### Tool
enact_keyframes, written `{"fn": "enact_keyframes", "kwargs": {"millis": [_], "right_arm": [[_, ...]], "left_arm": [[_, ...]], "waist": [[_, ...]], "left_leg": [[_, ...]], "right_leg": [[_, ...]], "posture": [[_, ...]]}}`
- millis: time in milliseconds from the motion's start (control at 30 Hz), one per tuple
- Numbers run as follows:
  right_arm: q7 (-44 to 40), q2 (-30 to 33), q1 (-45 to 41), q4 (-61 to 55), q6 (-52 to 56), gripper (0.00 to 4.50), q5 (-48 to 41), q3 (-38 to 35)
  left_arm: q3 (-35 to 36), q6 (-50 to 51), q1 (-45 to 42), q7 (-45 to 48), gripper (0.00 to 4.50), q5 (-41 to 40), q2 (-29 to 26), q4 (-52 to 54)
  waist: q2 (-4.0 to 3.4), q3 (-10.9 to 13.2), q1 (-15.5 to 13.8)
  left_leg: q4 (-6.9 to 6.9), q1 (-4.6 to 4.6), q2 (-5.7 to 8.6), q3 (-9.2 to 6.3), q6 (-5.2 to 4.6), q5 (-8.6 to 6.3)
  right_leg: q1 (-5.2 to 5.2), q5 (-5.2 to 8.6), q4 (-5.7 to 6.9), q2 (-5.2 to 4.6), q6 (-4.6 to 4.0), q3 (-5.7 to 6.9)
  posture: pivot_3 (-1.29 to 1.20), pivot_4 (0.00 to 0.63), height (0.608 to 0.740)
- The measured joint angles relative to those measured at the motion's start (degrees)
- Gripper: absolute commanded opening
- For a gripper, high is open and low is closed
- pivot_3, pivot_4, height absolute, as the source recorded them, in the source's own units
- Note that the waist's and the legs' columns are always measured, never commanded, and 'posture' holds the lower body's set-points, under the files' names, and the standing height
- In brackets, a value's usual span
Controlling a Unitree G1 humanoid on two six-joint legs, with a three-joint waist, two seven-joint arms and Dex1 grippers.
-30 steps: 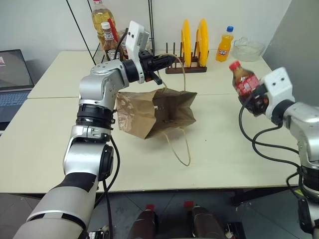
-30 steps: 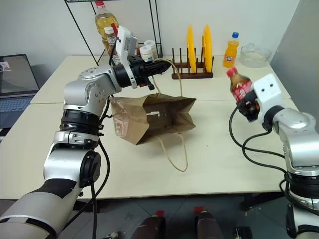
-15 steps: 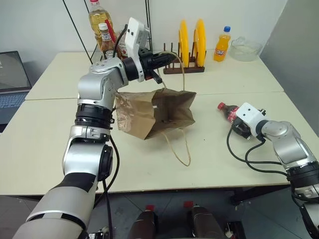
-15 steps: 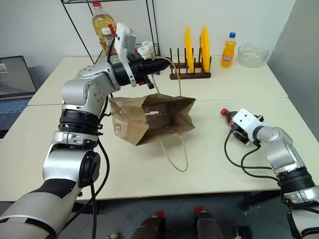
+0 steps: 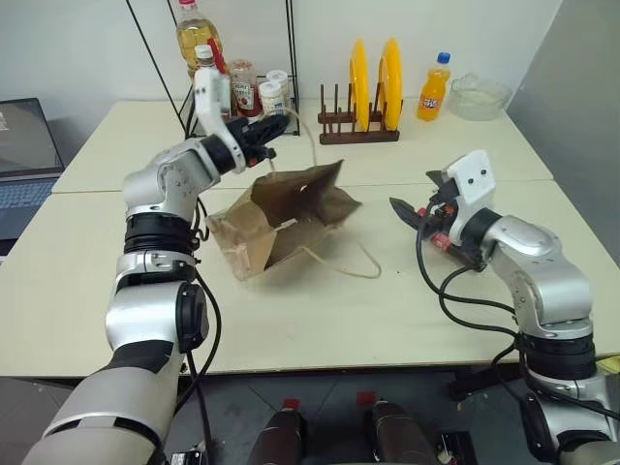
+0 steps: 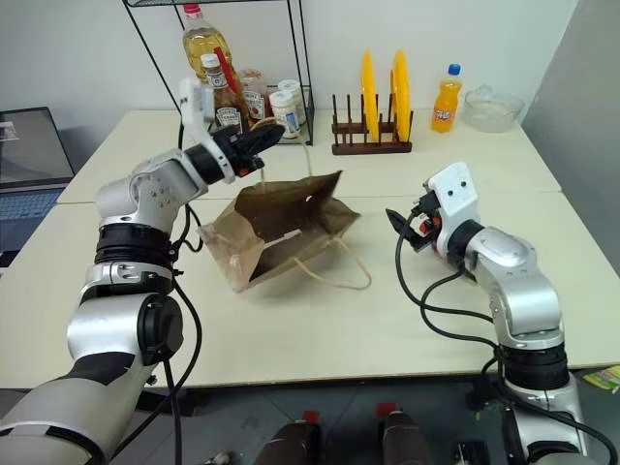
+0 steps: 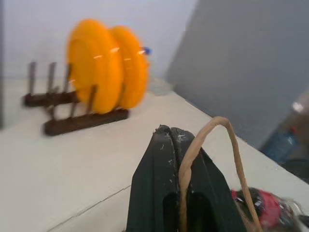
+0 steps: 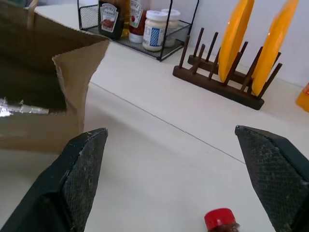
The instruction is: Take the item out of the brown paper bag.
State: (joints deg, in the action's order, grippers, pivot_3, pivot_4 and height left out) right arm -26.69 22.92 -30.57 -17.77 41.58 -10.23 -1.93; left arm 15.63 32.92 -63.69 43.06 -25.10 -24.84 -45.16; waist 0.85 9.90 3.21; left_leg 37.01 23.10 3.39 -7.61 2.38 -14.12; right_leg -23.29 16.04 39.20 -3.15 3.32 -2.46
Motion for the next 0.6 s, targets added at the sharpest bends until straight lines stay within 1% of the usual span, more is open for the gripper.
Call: {"fn": "enact_keyframes", "kwargs": {"millis": [133,233,333,367,400,500,600], "right_arm": [[3.03,-2.57,0.21,0.04,-0.55,4.44,0.12,0.87],[4.00,-2.85,0.61,0.50,-1.76,4.50,0.49,1.03],[4.40,-2.84,0.88,1.40,-2.53,4.50,0.67,1.07],[4.45,-2.83,0.95,1.77,-2.79,4.50,0.67,1.11],[4.50,-2.81,1.00,1.98,-3.06,4.50,0.68,1.14],[4.50,-2.85,1.01,2.45,-3.62,4.50,0.65,1.39],[4.53,-2.85,1.07,2.54,-3.94,4.50,0.62,1.48]], "left_arm": [[0.04,-1.89,6.56,-2.07,0.00,1.75,-0.23,-3.59],[0.05,-2.02,9.66,-2.43,0.59,2.06,-0.40,-3.44],[0.31,-1.70,10.67,-2.50,1.48,1.93,-1.08,-1.19],[0.44,-1.31,11.14,-2.58,1.88,1.73,-1.38,0.54],[0.51,-0.79,11.49,-2.71,2.18,1.62,-1.58,1.75],[0.52,1.34,15.05,-3.75,3.12,1.07,-2.47,8.02],[0.58,5.77,20.19,-4.56,4.07,-0.59,-3.42,16.71]], "waist": [[0.00,0.00,0.02],[0.01,0.00,-0.12],[0.01,0.00,-0.19],[0.01,0.00,-0.13],[0.01,-0.01,-0.11],[0.01,-0.01,0.04],[0.01,-0.01,0.21]], "left_leg": [[-0.01,0.01,0.01,0.00,0.00,0.00],[-0.01,0.03,0.02,-0.03,0.00,0.00],[0.00,0.02,0.02,-0.01,0.00,0.00],[-0.01,0.01,0.00,0.01,0.00,0.00],[-0.01,0.01,0.00,0.01,0.00,0.00],[-0.03,-0.02,-0.01,0.02,0.00,0.00],[-0.04,-0.03,-0.05,0.03,0.00,0.00]], "right_leg": [[-0.04,-0.01,0.02,-0.01,-0.01,-0.01],[-0.04,-0.01,0.03,-0.01,-0.01,0.01],[-0.03,-0.01,0.03,-0.01,-0.01,-0.01],[-0.03,-0.01,0.03,0.00,-0.01,-0.02],[-0.03,-0.01,0.04,0.00,-0.01,-0.02],[-0.04,-0.01,0.08,-0.01,-0.01,-0.04],[-0.07,-0.01,0.11,0.00,-0.01,-0.07]], "posture": [[0.00,0.150,0.740],[0.00,0.150,0.740],[0.00,0.150,0.740],[0.00,0.150,0.740],[0.00,0.150,0.740],[0.00,0.150,0.740],[0.00,0.150,0.740]]}}
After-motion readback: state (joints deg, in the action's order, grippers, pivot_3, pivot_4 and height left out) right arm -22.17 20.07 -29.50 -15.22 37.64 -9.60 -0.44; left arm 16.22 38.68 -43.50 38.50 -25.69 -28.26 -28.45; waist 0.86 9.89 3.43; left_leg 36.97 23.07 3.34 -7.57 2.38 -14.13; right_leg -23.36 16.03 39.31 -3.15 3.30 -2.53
